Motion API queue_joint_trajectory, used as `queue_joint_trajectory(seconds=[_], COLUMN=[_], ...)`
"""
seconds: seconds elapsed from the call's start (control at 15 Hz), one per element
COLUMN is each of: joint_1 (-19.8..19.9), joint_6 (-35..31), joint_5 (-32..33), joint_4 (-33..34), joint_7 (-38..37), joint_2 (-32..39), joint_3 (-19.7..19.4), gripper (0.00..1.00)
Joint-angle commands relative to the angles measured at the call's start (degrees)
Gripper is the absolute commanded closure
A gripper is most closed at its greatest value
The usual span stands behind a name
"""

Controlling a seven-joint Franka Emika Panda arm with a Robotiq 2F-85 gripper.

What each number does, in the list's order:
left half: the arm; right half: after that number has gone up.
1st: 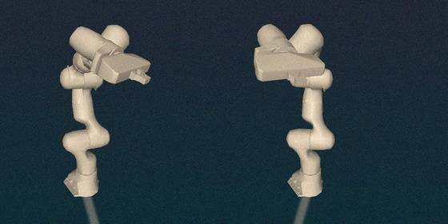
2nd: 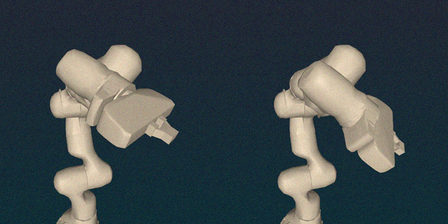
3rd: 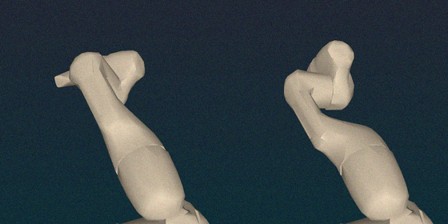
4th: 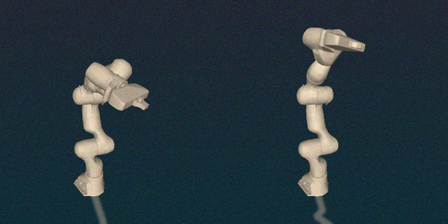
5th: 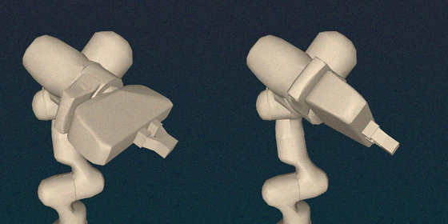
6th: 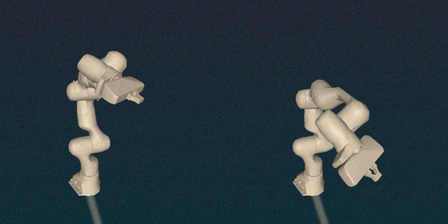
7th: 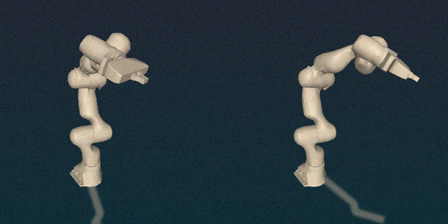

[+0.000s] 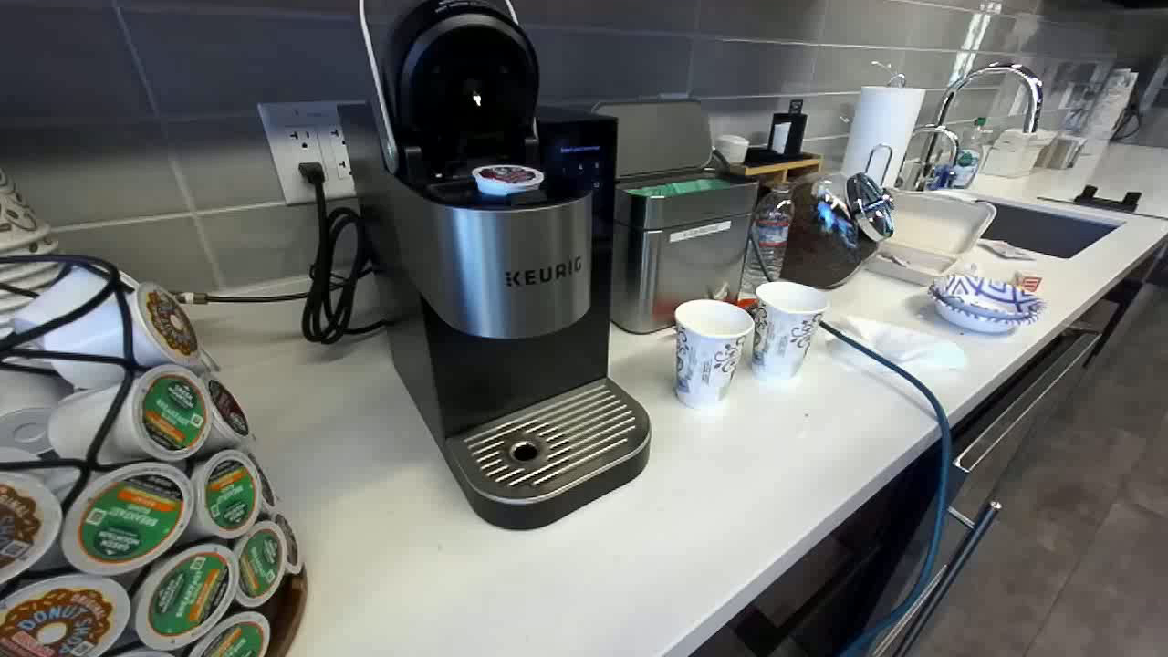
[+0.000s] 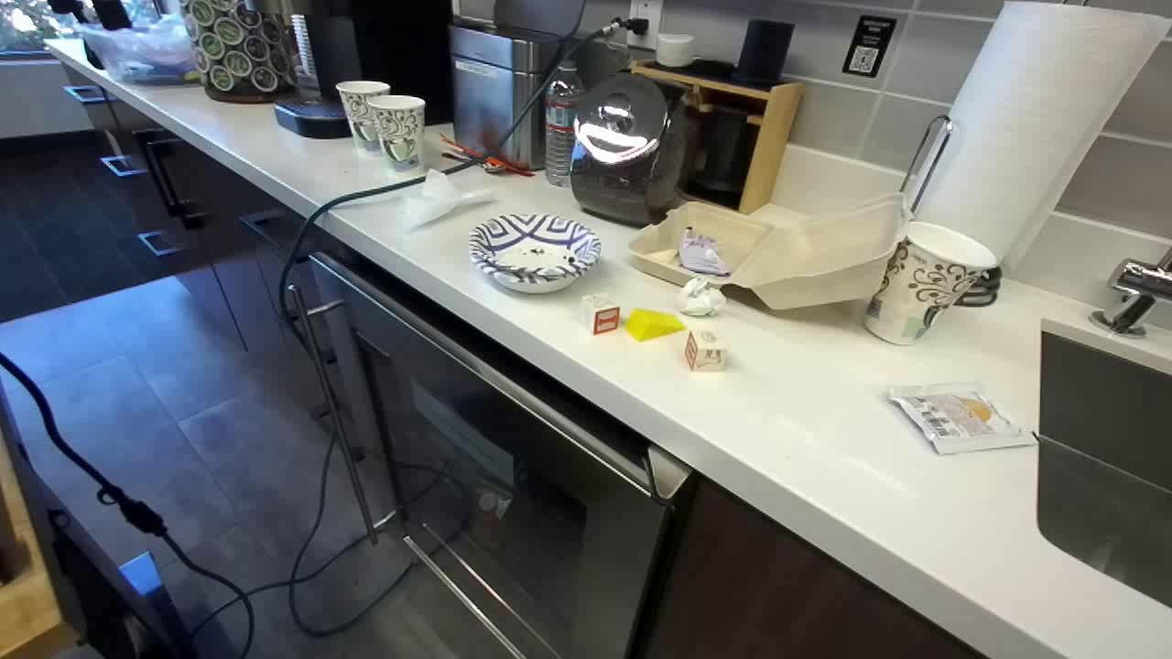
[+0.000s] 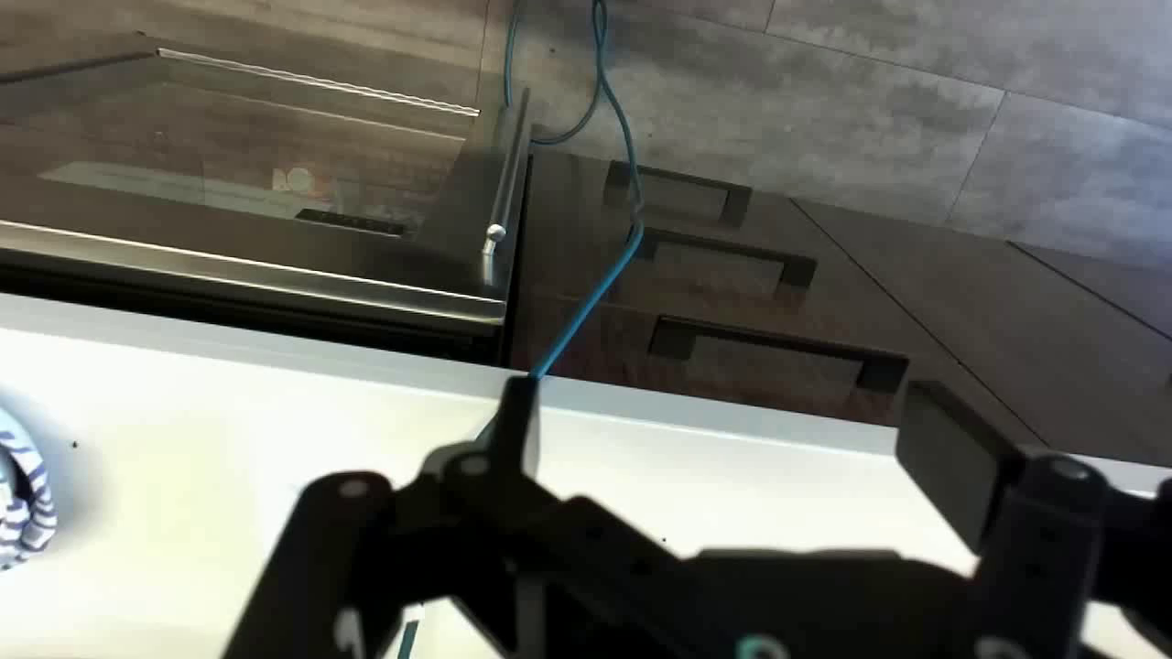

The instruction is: Move the tissue to the right then unstack the bowls

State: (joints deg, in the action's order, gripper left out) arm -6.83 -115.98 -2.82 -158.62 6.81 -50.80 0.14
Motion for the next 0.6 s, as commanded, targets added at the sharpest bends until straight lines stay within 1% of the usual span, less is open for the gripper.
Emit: queue_joint_trajectory(seconds=[0.0, 0.13, 0.53], joint_1=[0.13, 0.12, 0.13], joint_6=[0.26, 0.25, 0.25], joint_5=[-0.10, -0.10, -0.10], joint_4=[-0.69, -1.85, -1.83], joint_7=[0.07, 0.07, 0.07], joint_2=[0.11, 0.44, 0.75], joint_3=[0.13, 0.13, 0.14], gripper=[0.00, 0.00, 0.00])
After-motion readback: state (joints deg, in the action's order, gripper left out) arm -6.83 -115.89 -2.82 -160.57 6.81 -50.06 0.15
